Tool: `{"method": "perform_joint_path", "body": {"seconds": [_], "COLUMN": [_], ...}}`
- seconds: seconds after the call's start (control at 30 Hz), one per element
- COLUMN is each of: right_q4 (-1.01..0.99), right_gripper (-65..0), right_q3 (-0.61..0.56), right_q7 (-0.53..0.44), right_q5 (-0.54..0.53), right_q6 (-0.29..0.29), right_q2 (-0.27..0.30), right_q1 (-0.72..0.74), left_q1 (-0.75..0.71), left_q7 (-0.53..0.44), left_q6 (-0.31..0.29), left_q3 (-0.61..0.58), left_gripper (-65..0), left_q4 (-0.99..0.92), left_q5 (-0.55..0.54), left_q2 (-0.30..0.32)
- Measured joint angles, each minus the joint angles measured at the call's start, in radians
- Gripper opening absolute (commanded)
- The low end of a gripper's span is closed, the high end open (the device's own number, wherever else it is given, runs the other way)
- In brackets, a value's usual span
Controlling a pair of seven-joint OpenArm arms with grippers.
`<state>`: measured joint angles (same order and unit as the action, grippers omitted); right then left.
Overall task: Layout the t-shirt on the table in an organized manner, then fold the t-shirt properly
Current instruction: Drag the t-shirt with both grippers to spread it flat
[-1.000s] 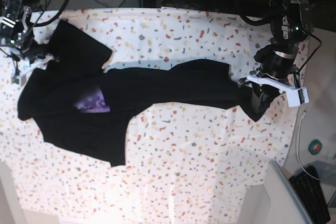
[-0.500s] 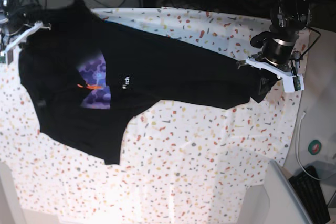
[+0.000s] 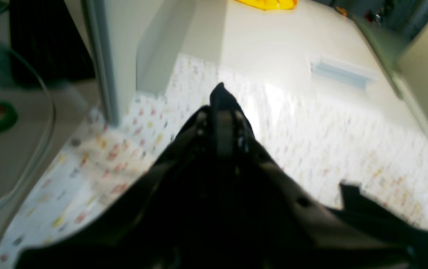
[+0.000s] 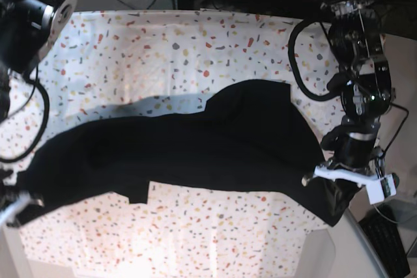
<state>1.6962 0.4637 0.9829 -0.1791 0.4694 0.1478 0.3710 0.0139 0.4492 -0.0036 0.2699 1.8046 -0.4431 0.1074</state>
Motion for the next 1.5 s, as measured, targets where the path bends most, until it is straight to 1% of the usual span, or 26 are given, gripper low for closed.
{"method": "perform_joint_path", "body": {"seconds": [0.1,0.23,0.27,0.3,0.37,0.4,0.43,0.47,0.5,0.6,0.7,0.77,0.8,0.83,0.87,0.93,0.97,1.0,1.03,1.1,1.13,1.23,1.3,1.4,1.43,1.5], "right_q4": [-0.372,-0.976,-1.131,-1.257,-1.421,-1.440,-1.425,-1.387,-1.342,-1.183,-1.089,-1.087,-1.089,-1.089,-1.085,-1.073,-1.073,-1.074,-1.075,-1.079,-1.081,-1.081,-1.081,-1.079,-1.074,-1.027], "right_gripper": [-65.0,-65.0,-56.6,-44.7,-18.8,-11.1,-8.4,-9.5,-11.3,-18.2,-21.8,-22.5,-23.9,-27.0,-33.2,-52.8,-65.0,-65.0,-65.0,-65.0,-65.0,-65.0,-65.0,-65.0,-65.0,-65.0], "right_q3": [-0.168,-0.337,-0.386,-0.428,-0.500,-0.515,-0.519,-0.519,-0.519,-0.516,-0.369,-0.269,-0.247,-0.246,-0.245,-0.241,-0.242,-0.242,-0.242,-0.246,-0.248,-0.248,-0.249,-0.251,-0.252,-0.251], "right_q7": [-0.183,-0.532,-0.624,-0.699,-0.783,-0.797,-0.800,-0.800,-0.789,-0.734,-0.701,-0.687,-0.683,-0.686,-0.697,-0.718,-0.725,-0.730,-0.737,-0.731,-0.731,-0.733,-0.732,-0.735,-0.716,-0.628], "right_q5": [-0.006,-0.007,-0.005,-0.003,0.003,0.005,0.004,0.003,-0.001,-0.006,-0.005,0.008,0.010,0.014,0.009,-0.003,-0.006,-0.004,-0.003,-0.002,0.000,0.000,0.002,0.000,-0.001,0.007], "right_q6": [-0.026,-0.025,-0.026,-0.030,-0.026,-0.028,-0.027,-0.028,-0.028,-0.029,-0.045,-0.141,-0.165,-0.171,-0.167,-0.158,-0.157,-0.156,-0.156,-0.156,-0.156,-0.158,-0.159,-0.159,-0.157,-0.161], "right_q2": [0.059,0.072,0.071,0.068,0.067,0.071,0.077,0.085,0.095,0.141,0.169,0.176,0.182,0.185,0.184,0.176,0.169,0.163,0.153,0.142,0.138,0.112,0.094,0.065,0.058,0.053], "right_q1": [0.203,0.447,0.502,0.546,0.606,0.612,0.608,0.591,0.568,0.443,0.272,0.196,0.179,0.172,0.168,0.166,0.168,0.167,0.166,0.164,0.164,0.166,0.164,0.144,0.130,0.091], "left_q1": [0.125,0.278,0.311,0.338,0.375,0.380,0.377,0.368,0.350,0.242,0.079,-0.021,-0.056,-0.082,-0.100,-0.103,-0.095,-0.082,-0.068,-0.058,-0.064,-0.085,-0.151,-0.286,-0.320,-0.376], "left_q7": [0.001,0.002,-0.006,-0.011,-0.035,-0.084,-0.121,-0.146,-0.167,-0.173,-0.183,-0.175,-0.159,-0.155,-0.158,-0.164,-0.172,-0.182,-0.184,-0.186,-0.217,-0.213,-0.220,-0.233,-0.208,-0.173], "left_q6": [0.043,0.055,0.054,0.051,0.048,0.048,0.048,0.055,0.056,0.050,0.064,0.052,0.052,0.052,0.048,0.033,0.034,0.034,0.039,0.054,0.048,0.023,0.032,0.030,0.035,0.051], "left_q3": [-0.003,0.006,0.012,0.011,0.008,0.008,0.008,0.008,0.007,0.001,-0.041,-0.122,-0.160,-0.191,-0.221,-0.264,-0.280,-0.293,-0.299,-0.298,-0.297,-0.311,-0.297,-0.297,-0.292,-0.255], "left_gripper": [-65.0,-65.0,-63.8,-53.8,-29.0,-18.9,-10.2,-4.4,-2.0,-3.8,-7.1,-11.2,-15.0,-19.1,-24.5,-39.3,-48.7,-58.6,-65.0,-65.0,-65.0,-65.0,-65.0,-65.0,-65.0,-65.0], "left_q4": [-0.159,-0.430,-0.487,-0.540,-0.618,-0.644,-0.657,-0.656,-0.646,-0.562,-0.467,-0.448,-0.452,-0.454,-0.458,-0.486,-0.505,-0.533,-0.569,-0.634,-0.649,-0.642,-0.585,-0.474,-0.438,-0.379], "left_q5": [0.055,0.133,0.142,0.149,0.146,0.147,0.147,0.151,0.149,0.145,0.155,0.151,0.149,0.147,0.147,0.148,0.153,0.153,0.157,0.158,0.155,0.149,0.151,0.141,0.145,0.146], "left_q2": [-0.034,-0.062,-0.072,-0.079,-0.085,-0.085,-0.082,-0.082,-0.080,-0.078,-0.091,-0.095,-0.103,-0.108,-0.111,-0.115,-0.113,-0.108,-0.101,-0.096,-0.095,-0.039,-0.012,0.056,0.073,0.081]}}
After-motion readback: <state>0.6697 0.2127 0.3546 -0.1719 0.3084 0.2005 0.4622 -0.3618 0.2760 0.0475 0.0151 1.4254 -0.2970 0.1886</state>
